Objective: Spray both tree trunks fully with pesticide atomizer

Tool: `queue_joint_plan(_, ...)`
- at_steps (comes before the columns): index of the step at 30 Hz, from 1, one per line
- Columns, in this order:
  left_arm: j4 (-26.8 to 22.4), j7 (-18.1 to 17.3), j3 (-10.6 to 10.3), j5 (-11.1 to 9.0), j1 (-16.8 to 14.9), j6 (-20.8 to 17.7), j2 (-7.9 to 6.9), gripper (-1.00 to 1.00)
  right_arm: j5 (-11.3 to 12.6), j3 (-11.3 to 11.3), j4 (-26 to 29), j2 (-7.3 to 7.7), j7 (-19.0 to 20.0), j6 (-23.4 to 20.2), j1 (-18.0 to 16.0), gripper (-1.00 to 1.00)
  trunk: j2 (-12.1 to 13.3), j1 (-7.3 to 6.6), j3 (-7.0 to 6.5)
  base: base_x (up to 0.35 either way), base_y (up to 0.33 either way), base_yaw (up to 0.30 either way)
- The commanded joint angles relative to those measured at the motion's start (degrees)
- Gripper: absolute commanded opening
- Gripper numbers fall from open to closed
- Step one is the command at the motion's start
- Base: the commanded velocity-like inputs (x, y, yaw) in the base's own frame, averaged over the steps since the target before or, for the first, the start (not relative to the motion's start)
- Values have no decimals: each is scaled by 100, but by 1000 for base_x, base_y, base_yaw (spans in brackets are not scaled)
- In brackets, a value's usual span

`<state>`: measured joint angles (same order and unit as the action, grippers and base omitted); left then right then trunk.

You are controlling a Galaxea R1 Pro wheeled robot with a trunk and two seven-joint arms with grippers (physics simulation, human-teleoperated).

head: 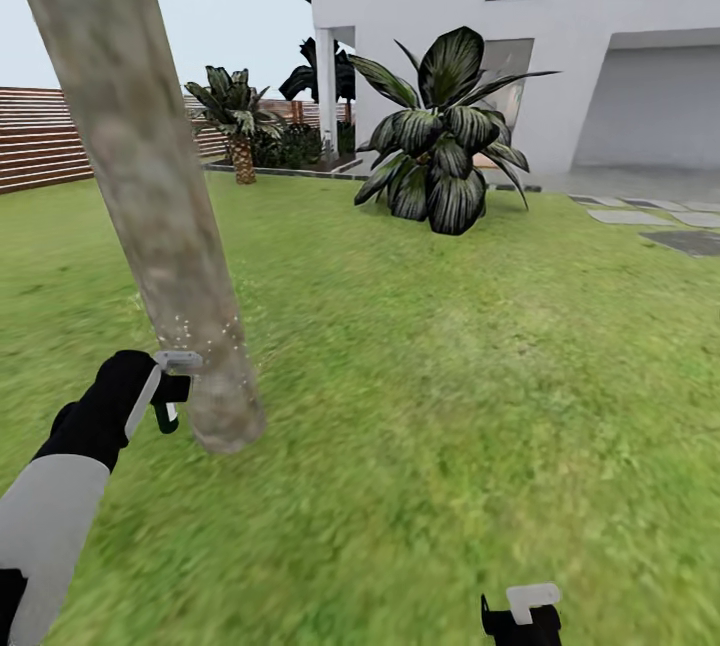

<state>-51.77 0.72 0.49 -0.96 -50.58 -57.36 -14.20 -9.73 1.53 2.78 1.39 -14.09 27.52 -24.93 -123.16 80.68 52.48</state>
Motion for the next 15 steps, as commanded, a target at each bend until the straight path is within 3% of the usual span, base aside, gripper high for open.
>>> queue_joint_plan(1,-7,7,4,-8,-8,-41,3,-100,-55,14,-5,1,-50,-1,-3,100,-2,1,5,161,-230,0)
queue_joint_plan(15,-1,7,4,-10,12,-56,5,-100,-55,17,-5,-3,-50,-1,-3,100,-2,1,5,8,-273,11)
